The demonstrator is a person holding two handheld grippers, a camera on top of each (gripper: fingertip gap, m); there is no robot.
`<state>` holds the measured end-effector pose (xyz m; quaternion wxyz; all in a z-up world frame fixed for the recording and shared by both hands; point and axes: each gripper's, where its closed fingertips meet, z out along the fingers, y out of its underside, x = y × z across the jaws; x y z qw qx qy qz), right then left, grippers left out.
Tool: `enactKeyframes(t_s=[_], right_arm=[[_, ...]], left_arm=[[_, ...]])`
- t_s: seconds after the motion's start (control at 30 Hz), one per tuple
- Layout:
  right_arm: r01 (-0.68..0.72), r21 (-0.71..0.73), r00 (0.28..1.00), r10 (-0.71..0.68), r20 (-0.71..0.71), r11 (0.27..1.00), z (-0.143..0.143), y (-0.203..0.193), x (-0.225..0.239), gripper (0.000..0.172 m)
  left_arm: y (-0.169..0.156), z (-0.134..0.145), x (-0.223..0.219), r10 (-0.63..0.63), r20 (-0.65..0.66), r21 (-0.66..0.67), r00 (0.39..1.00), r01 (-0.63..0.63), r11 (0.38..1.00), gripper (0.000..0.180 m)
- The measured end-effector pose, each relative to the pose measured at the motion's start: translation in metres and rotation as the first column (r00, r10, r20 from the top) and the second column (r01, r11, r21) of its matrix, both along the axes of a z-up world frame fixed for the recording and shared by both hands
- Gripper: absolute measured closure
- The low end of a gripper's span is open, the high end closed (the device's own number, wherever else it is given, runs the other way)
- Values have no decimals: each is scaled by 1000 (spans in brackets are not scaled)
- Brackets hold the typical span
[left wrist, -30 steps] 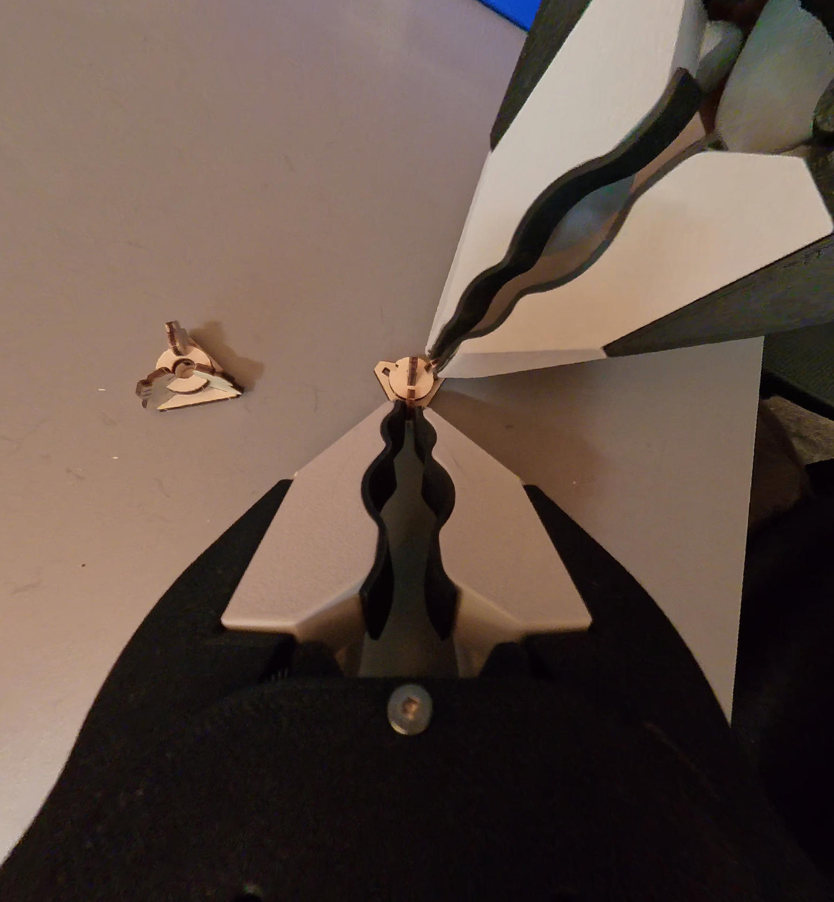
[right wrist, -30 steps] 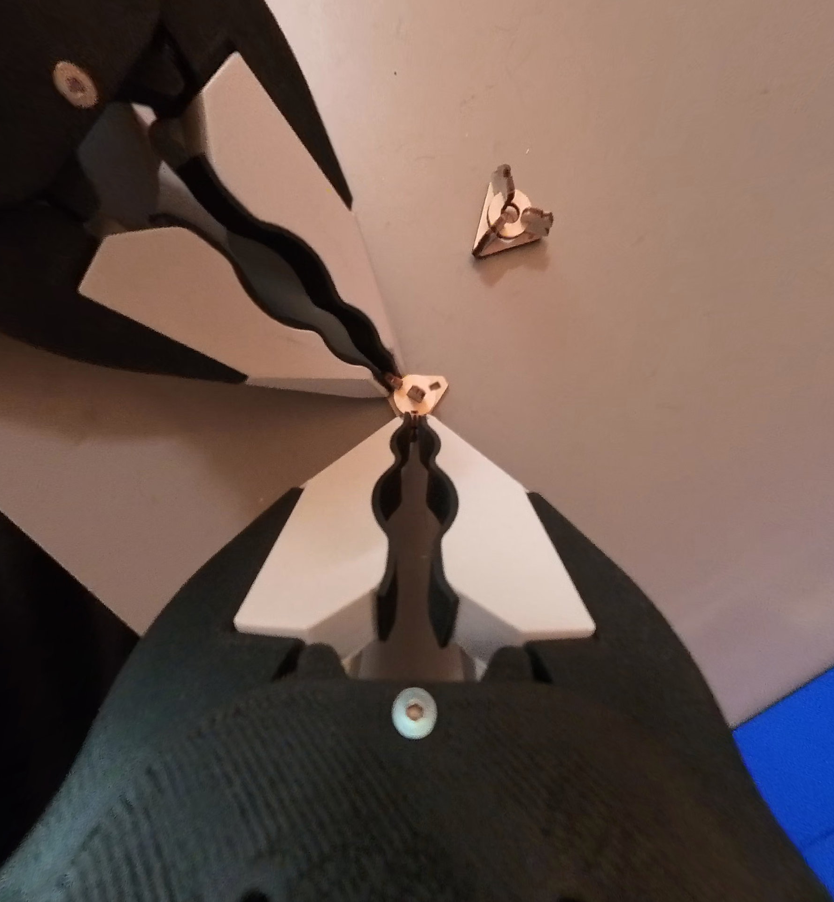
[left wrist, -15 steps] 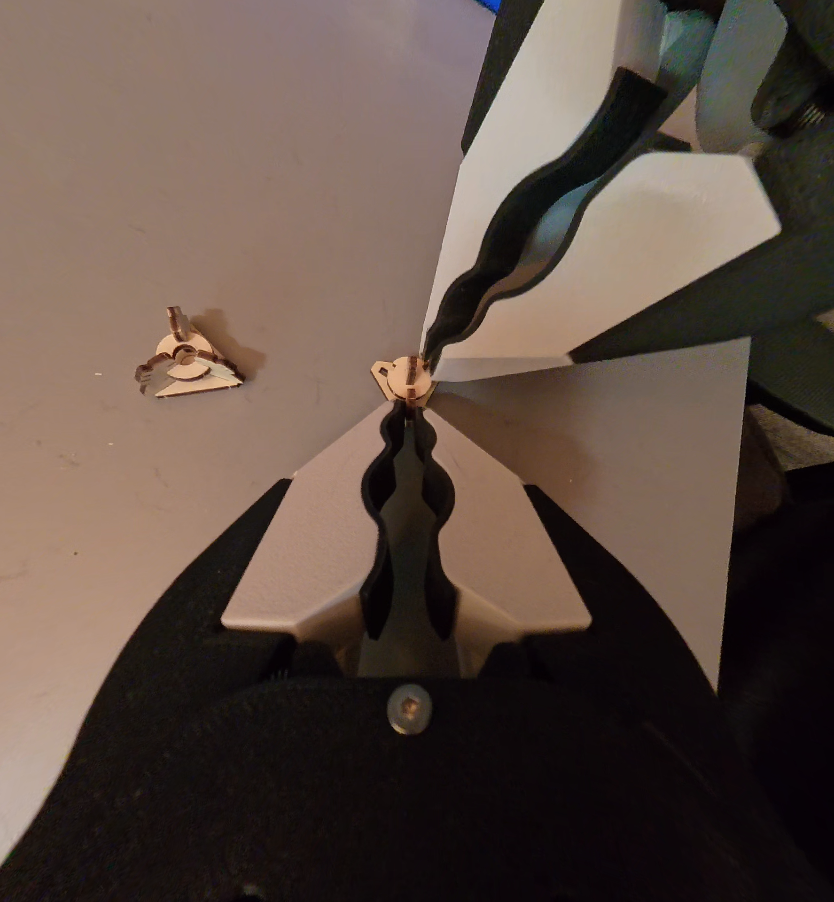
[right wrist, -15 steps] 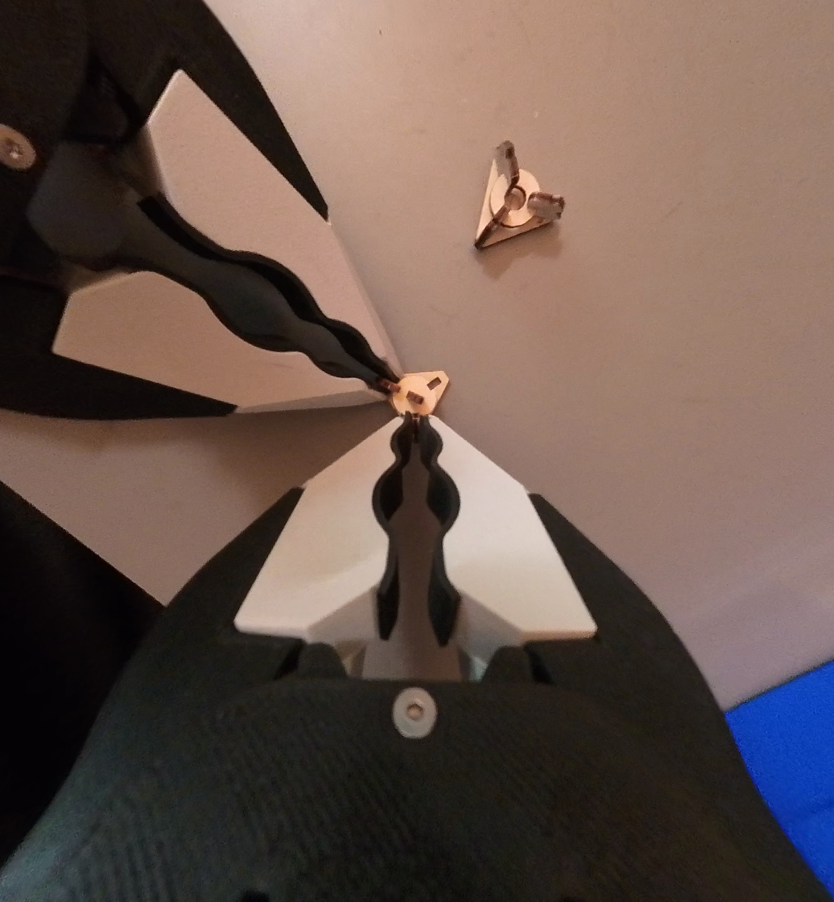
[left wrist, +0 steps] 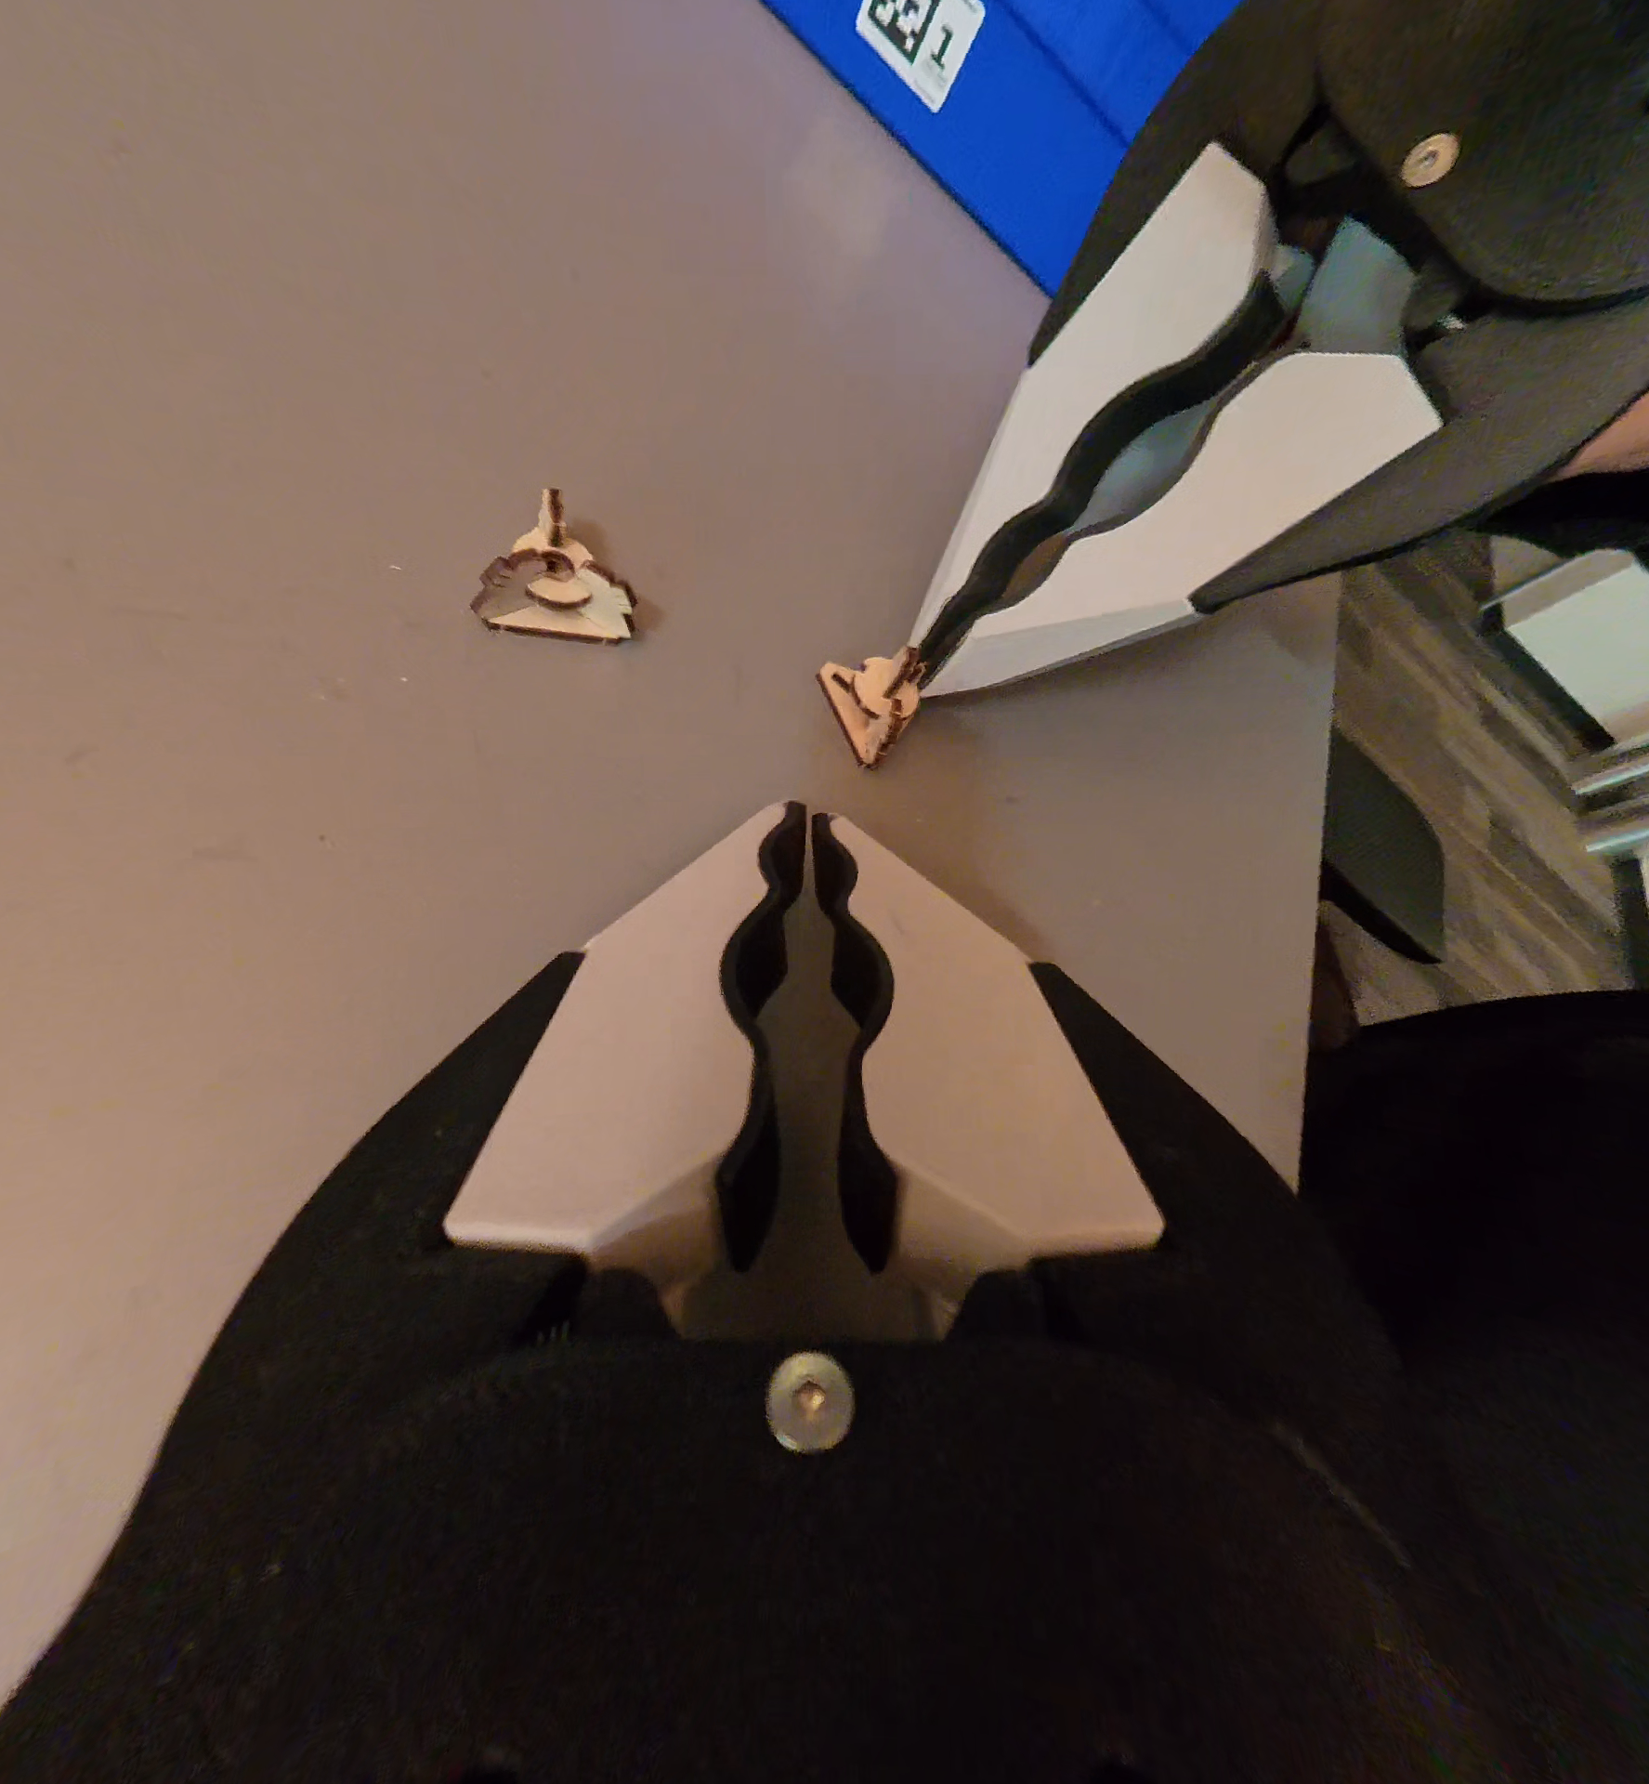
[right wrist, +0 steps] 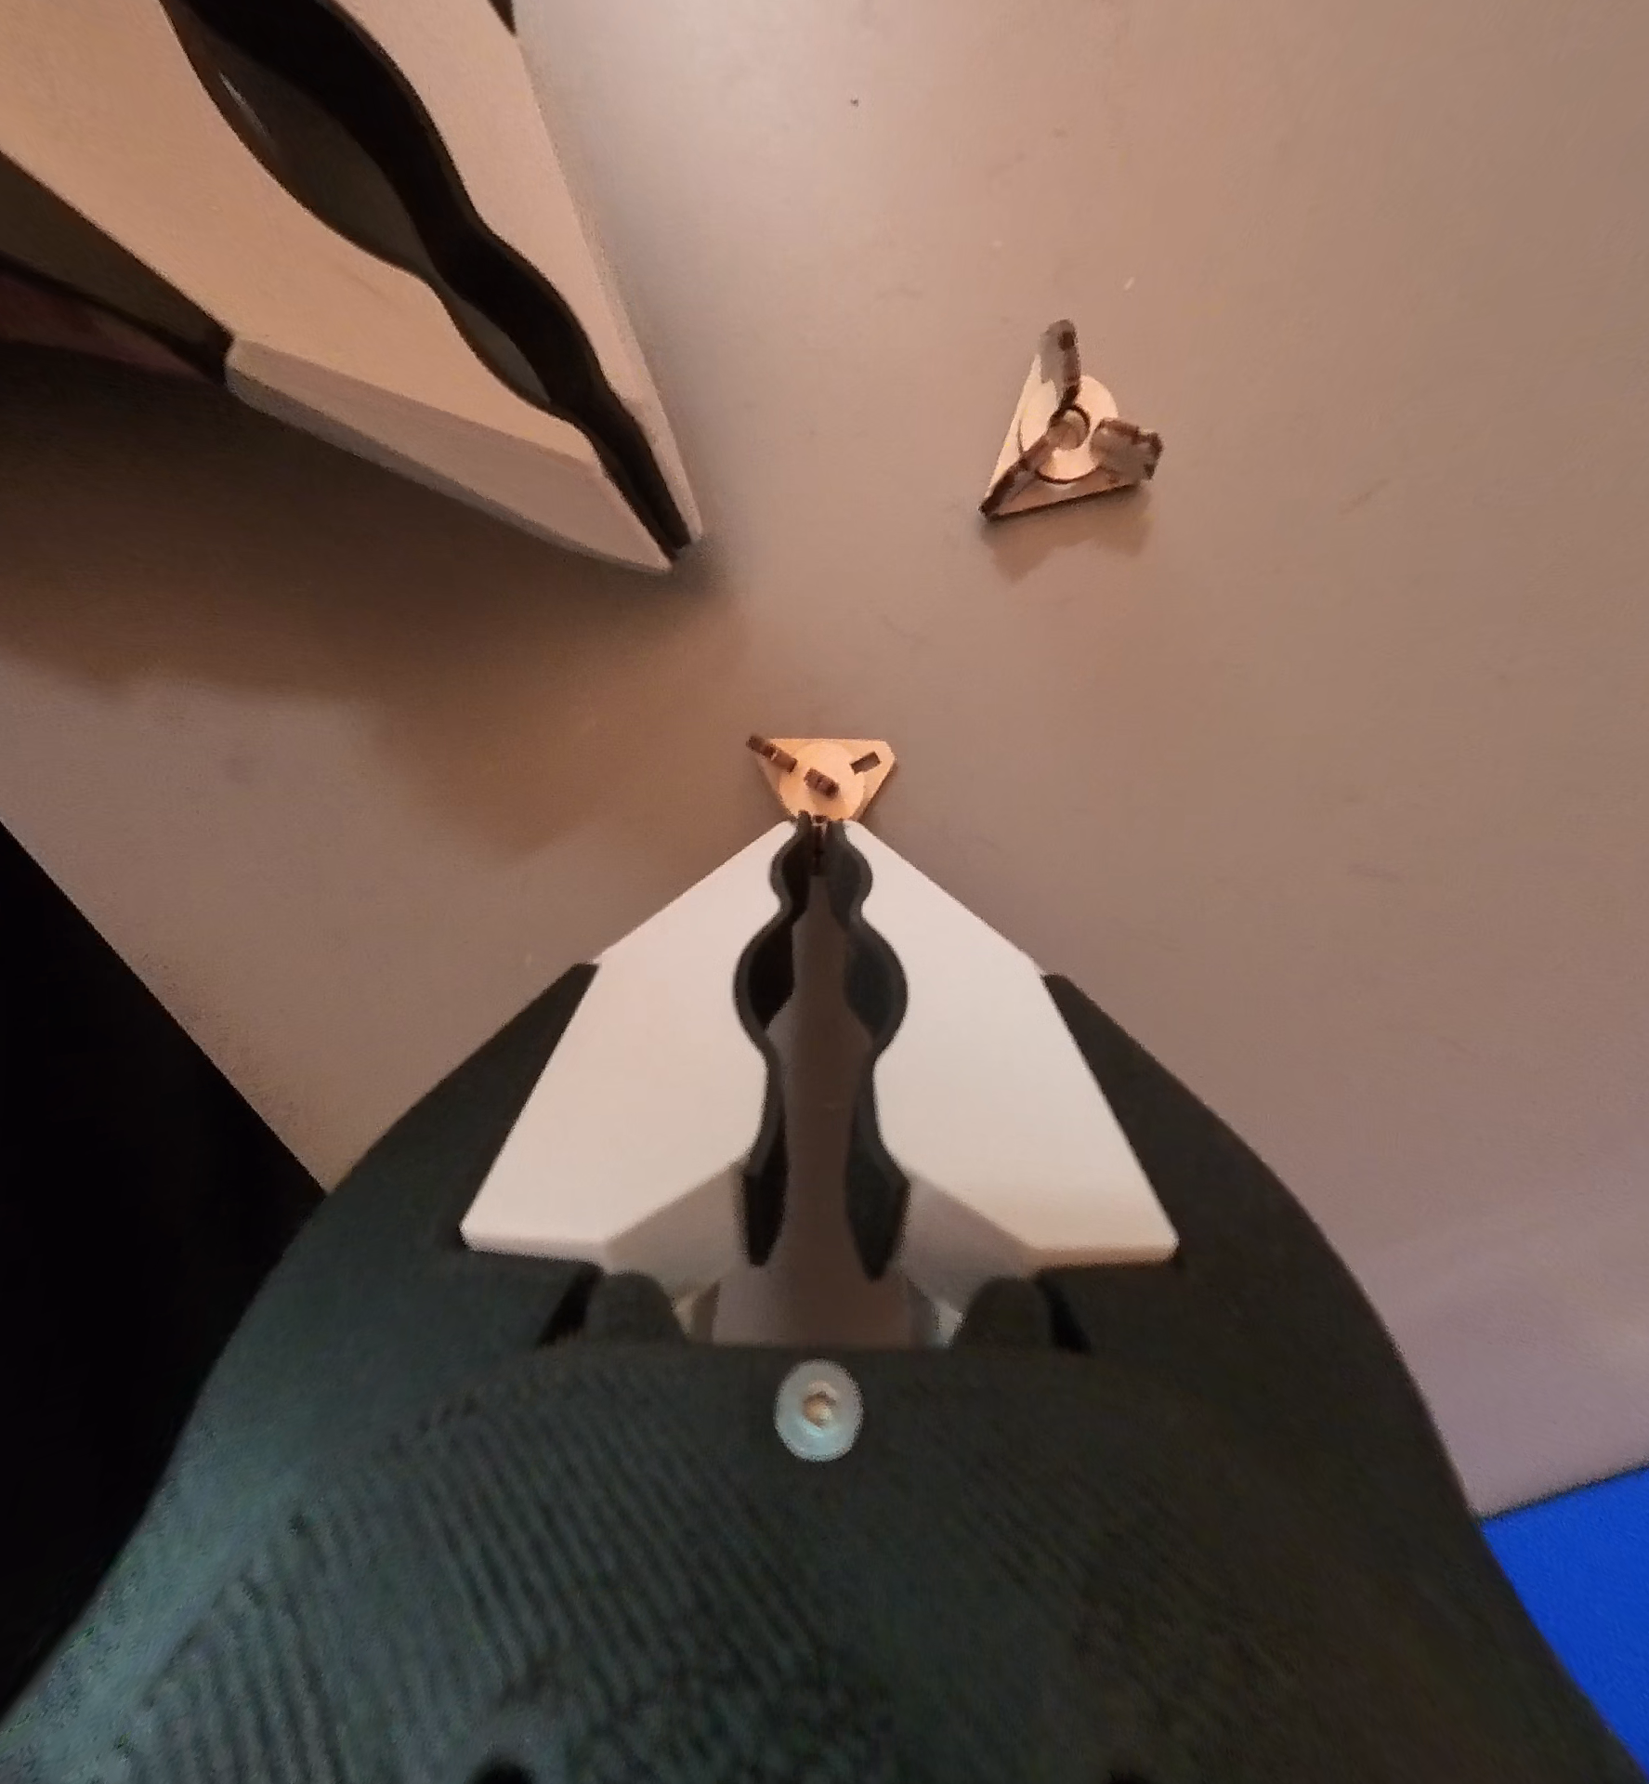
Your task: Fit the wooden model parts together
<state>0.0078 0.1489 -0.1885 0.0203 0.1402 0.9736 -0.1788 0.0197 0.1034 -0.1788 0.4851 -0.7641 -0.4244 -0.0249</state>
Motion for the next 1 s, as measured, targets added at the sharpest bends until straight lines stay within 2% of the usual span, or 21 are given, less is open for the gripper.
enactKeyframes(t_s=[0.1, 0.27, 0.47, 0.73, 1.0], right_arm=[[-54, -2, 999, 54, 8, 999, 0, -1, 4, 171], [-161, -122, 981, 172, 91, 979, 1, -16, 44, 170], [-298, -101, 955, 296, -39, 949, 1, -20, 76, 170], [-305, -17, 948, 302, -101, 952, 0, -22, 81, 170], [-280, -12, 958, 279, -65, 960, 0, -22, 81, 170]], left_arm=[[0, 4, 9, 17, 12, 57, 1000, -18, 998, 180], [-4, 14, 44, 47, 55, 198, 997, -57, 979, 175], [-16, 12, 89, 57, 132, 246, 990, -88, 965, 169], [-22, 16, 91, 40, 166, 315, 985, -91, 945, 172], [-19, 16, 85, 0, 207, 360, 978, -76, 930, 173]])
